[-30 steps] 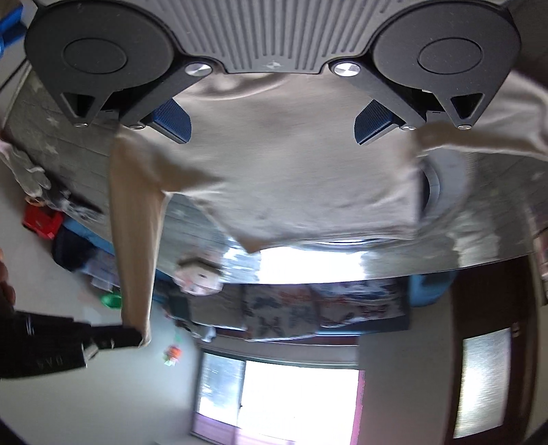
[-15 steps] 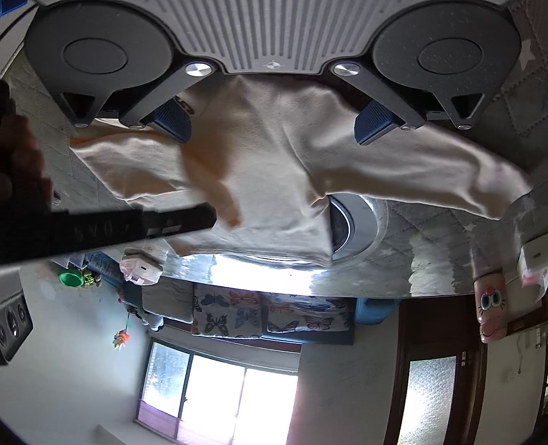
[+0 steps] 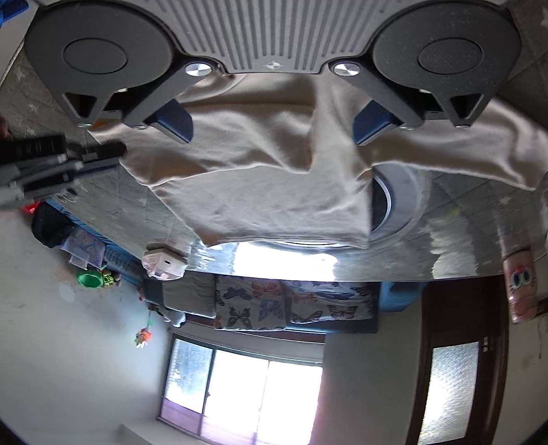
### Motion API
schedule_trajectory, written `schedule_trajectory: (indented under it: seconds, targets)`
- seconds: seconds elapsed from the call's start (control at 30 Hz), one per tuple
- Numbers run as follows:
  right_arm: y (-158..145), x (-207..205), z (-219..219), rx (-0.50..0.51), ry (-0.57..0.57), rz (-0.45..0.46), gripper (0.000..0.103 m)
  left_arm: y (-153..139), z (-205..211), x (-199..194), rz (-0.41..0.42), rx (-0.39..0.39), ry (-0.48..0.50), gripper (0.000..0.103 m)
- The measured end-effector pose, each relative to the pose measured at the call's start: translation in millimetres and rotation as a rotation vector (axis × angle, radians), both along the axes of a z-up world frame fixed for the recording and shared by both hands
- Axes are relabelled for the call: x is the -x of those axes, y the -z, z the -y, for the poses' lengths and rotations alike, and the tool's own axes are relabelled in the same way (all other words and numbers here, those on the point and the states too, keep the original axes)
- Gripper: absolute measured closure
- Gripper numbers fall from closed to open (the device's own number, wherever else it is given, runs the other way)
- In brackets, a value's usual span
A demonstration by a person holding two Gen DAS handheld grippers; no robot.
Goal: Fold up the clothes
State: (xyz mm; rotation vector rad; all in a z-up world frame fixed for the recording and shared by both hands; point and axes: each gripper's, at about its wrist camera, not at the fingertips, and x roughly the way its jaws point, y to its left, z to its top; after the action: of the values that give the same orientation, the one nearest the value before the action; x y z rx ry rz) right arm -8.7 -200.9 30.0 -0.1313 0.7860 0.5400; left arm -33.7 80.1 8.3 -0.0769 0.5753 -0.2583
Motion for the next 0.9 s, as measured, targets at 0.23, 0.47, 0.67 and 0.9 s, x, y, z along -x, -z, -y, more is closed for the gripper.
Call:
schedule_trajectory:
  seconds: [0.23,0.47,0.67,0.9]
  targets:
    - [10,1,16,-0.022,0.008,-0.026,0.08,10,-1,-17,-0.047,0.004,-0.021,0.024]
    - [-2,-32,12,-0.041,0.066,0.046,0.08,17,1,-22,-0.071,-0.011,-0.017,0.04]
    - [19,-52,19,-0.028,0.132,0.016,0.081,19,3,-23,-0.068,-0.052,-0.024,0.073]
    - [18,-49,25,-0.028,0.159,0.038,0.08,10,-5,-20,-0.06,-0.049,-0.051,0.098]
